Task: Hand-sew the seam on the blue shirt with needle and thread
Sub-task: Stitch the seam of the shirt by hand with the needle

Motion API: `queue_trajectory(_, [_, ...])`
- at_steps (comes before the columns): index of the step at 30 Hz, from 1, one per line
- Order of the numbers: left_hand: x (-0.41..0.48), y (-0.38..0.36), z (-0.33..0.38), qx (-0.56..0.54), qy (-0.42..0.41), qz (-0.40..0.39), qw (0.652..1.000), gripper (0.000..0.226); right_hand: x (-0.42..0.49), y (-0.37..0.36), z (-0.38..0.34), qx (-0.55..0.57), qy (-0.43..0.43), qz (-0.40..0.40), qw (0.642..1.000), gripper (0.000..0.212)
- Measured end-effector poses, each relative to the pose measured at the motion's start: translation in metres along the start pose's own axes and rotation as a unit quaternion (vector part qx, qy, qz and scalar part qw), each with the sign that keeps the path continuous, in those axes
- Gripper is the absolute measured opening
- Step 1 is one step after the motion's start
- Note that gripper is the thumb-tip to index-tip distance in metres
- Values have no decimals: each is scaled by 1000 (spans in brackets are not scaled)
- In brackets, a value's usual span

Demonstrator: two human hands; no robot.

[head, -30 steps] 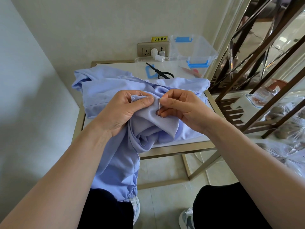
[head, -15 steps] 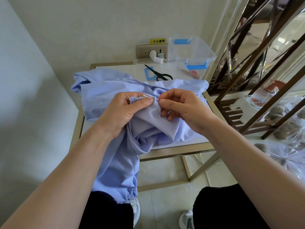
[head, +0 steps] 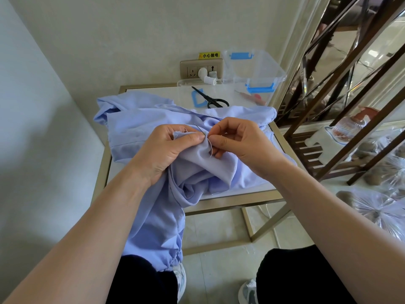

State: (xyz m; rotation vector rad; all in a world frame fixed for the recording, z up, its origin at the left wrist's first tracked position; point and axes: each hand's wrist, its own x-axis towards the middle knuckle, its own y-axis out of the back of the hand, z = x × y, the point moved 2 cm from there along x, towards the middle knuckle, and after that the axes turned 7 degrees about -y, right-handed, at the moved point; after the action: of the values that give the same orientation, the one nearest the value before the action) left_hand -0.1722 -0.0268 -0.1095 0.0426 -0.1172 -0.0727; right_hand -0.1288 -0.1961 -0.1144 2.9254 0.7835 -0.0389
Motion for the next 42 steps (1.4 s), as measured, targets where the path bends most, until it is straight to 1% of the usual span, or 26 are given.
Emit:
queue_trajectory(4, [1,0,-1,12,2,-12,1000,22,-1,-2,-1,16,14,3,1000,9])
queue_trajectory(7, [1,-1,-2,35,-1,-1,999,30,-1,-1,0,22,16,1,1000,10])
queue_trajectory(10, [2,-1,-2,64,-13,15,998,33,-1,-1,0,-4,18,19,1000,9])
queue_trajectory(13, [3,-2,-2,83,-18,34,996,35,-1,-1,-3,-59,32,45,997,8])
queue_trajectory(16, [3,-3,-4,90,-18,37,995,29,0,-2,-5,-127,75,67,987,12])
queue_trajectory(19, [4,-3,-6,108,-22,31,993,21,0,-4,-3,-166,126,81,975,17])
queue_trajectory(21, [4,-2,-7,109,-23,33,993,23,-2,-6,-4,-183,170,97,964,19])
queue_trajectory(23, [4,-2,-9,103,-21,42,994,25,-5,-8,-6,-193,220,115,949,14])
queue_trajectory(25, [4,1,-11,113,-28,62,991,25,-7,-10,-9,-177,241,116,947,11])
queue_trajectory(27, [5,4,-13,125,-34,73,989,33,-8,-11,-13,-133,223,93,961,12])
queue_trajectory(28, [5,5,-13,116,-31,78,990,30,-9,-10,-14,-95,205,57,972,12])
queue_trajectory(29, [5,5,-13,102,-25,80,991,24,-9,-10,-15,-45,177,5,983,11])
queue_trajectory(31, [5,6,-12,90,-20,87,992,20,-10,-9,-16,59,85,-99,990,4])
queue_trajectory(32, [6,8,-14,88,-20,93,992,17,-10,-9,-15,93,27,-133,986,4])
queue_trajectory(34, [7,10,-16,85,-18,102,991,15,-13,-6,-12,96,-63,-185,976,8])
queue_trajectory(38, [8,9,-16,84,-15,112,990,15,-23,1,-16,53,-157,-312,935,7])
queue_trajectory(39, [8,9,-16,85,-15,114,990,13,-24,4,-17,36,-166,-318,933,7])
queue_trajectory(40, [8,9,-16,86,-17,114,990,13,-23,5,-17,10,-167,-298,940,7])
queue_trajectory(41, [7,9,-16,85,-19,115,990,12,-20,6,-15,-19,-161,-251,954,8])
queue_trajectory(42, [8,10,-16,83,-20,116,990,13,-17,7,-14,-37,-151,-187,970,9])
